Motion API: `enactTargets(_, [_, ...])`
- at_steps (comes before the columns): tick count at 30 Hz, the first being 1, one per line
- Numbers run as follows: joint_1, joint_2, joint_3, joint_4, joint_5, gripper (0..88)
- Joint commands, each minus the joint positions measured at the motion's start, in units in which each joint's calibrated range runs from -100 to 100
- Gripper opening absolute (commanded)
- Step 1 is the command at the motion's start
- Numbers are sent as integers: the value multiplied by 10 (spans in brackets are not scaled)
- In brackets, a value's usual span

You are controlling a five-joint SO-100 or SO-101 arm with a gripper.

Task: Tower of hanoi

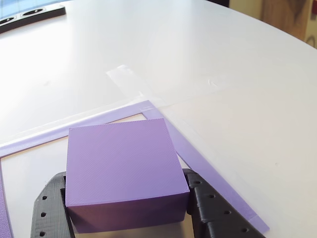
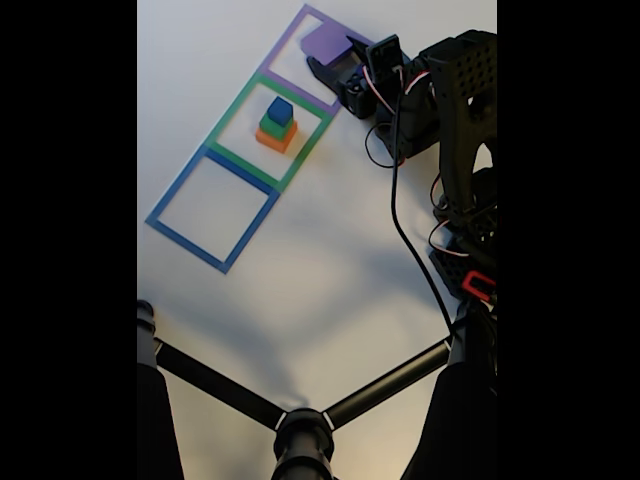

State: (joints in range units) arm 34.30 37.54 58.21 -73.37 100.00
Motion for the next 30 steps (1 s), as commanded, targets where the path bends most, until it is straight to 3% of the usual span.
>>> enactTargets(1, [-3, -6, -8, -15, 0, 138])
enactTargets(9, [-5, -21, -2, -7, 0, 113])
enactTargets(19, [-20, -166, 39, 114, 0, 116])
enactTargets(26, [-28, -348, 21, 335, 0, 115])
enactTargets(30, [-29, -468, -36, 543, 0, 114])
